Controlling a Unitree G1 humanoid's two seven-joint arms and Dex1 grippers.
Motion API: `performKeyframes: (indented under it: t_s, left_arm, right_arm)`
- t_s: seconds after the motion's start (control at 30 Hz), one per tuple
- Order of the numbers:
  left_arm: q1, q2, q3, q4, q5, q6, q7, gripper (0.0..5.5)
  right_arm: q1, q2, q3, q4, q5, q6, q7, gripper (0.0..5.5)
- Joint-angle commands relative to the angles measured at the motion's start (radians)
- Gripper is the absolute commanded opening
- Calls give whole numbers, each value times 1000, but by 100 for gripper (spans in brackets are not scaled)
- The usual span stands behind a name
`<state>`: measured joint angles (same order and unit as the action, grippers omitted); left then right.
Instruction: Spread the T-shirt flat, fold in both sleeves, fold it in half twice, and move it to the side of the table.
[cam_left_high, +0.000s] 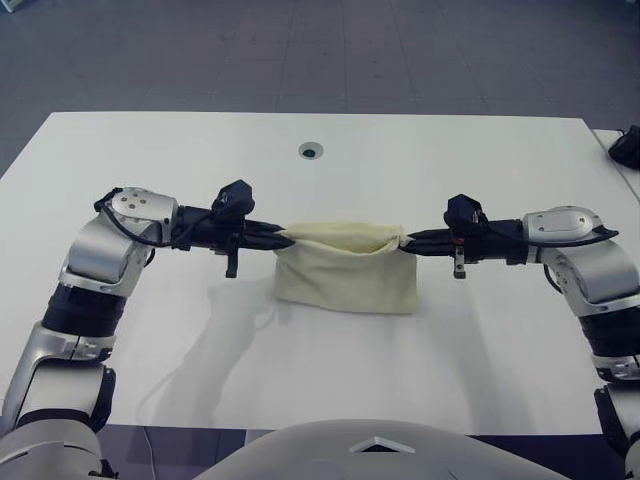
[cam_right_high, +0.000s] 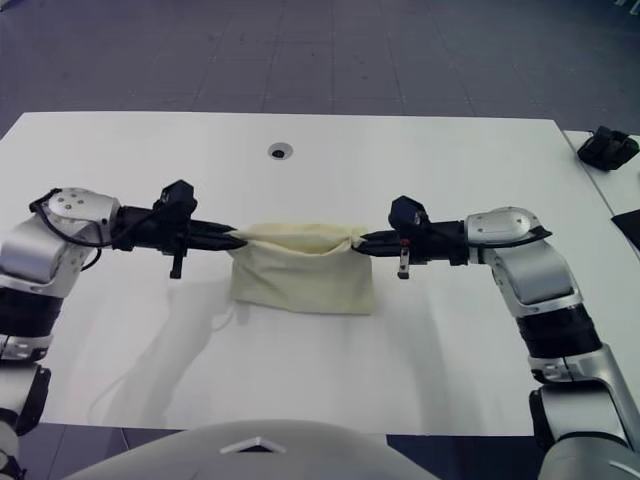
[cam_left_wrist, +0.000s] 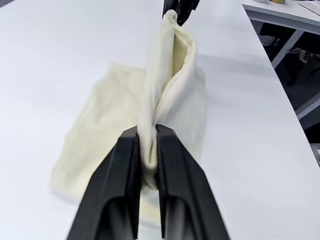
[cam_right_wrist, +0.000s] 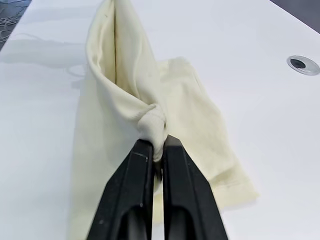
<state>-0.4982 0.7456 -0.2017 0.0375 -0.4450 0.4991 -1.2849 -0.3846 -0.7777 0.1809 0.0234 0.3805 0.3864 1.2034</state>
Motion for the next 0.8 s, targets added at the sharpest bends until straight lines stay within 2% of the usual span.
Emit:
performKeyframes:
  t_s: [0.03, 0.53, 0.57, 0.6, 0.8]
  left_arm:
    - [-51, -51, -21, 92, 60, -51, 10, 28]
    - [-184, -229, -33, 524, 239, -253, 90, 28]
    - [-191, -241, -33, 552, 257, -271, 109, 64]
    - [-200, -254, -27, 576, 271, -286, 134, 78]
    - [-284, -299, 85, 675, 252, -301, 275, 172]
  right_arm:
    - [-56, 49, 8, 105, -45, -45, -6, 4]
    - [-184, 216, 19, 515, -196, -225, -54, 4]
    - [-189, 226, 18, 545, -215, -244, -80, 4]
    - [-193, 235, 12, 569, -231, -260, -111, 41]
    - [-206, 263, -70, 595, -244, -316, -268, 127]
